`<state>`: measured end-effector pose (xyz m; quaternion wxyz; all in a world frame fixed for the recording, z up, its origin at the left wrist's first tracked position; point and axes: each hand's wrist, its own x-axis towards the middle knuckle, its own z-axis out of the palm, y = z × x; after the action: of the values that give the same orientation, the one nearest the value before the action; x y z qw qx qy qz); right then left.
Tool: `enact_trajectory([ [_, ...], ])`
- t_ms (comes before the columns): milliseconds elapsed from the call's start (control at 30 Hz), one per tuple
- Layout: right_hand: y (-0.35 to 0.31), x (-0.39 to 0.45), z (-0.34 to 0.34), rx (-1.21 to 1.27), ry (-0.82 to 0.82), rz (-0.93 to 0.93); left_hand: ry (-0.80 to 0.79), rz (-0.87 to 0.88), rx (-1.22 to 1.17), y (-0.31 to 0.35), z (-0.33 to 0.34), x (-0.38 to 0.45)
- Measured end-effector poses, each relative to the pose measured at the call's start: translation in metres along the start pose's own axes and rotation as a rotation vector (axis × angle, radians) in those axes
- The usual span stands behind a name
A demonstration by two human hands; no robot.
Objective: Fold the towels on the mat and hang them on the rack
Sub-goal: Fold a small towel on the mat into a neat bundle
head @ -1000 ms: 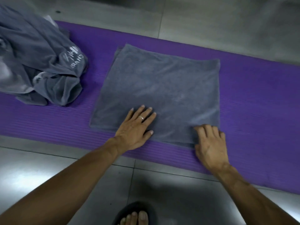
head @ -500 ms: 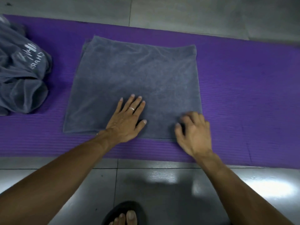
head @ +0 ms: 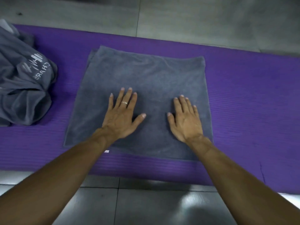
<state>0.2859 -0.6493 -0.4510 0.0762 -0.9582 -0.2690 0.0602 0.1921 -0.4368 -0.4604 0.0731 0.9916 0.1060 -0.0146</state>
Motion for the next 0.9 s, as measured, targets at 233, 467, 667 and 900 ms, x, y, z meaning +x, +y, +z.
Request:
enact_trajectory([
  [233,-0.016,0.094,0.004,-0.107,-0.197,-0.253,-0.096,-0.133,0.056,-0.051,0.006,0.048],
  [467,-0.026,0.146,-0.007,-0.104,-0.104,-0.183,0.053,-0.234,0.025,-0.045,-0.006,0.102],
  [667,-0.065,0.186,0.001,-0.090,-0.241,-0.297,-0.054,-0.241,0.043,-0.099,-0.007,0.160],
  [900,-0.035,0.212,-0.001,-0.200,-0.228,-0.196,-0.037,-0.270,0.045,-0.116,-0.006,0.157],
])
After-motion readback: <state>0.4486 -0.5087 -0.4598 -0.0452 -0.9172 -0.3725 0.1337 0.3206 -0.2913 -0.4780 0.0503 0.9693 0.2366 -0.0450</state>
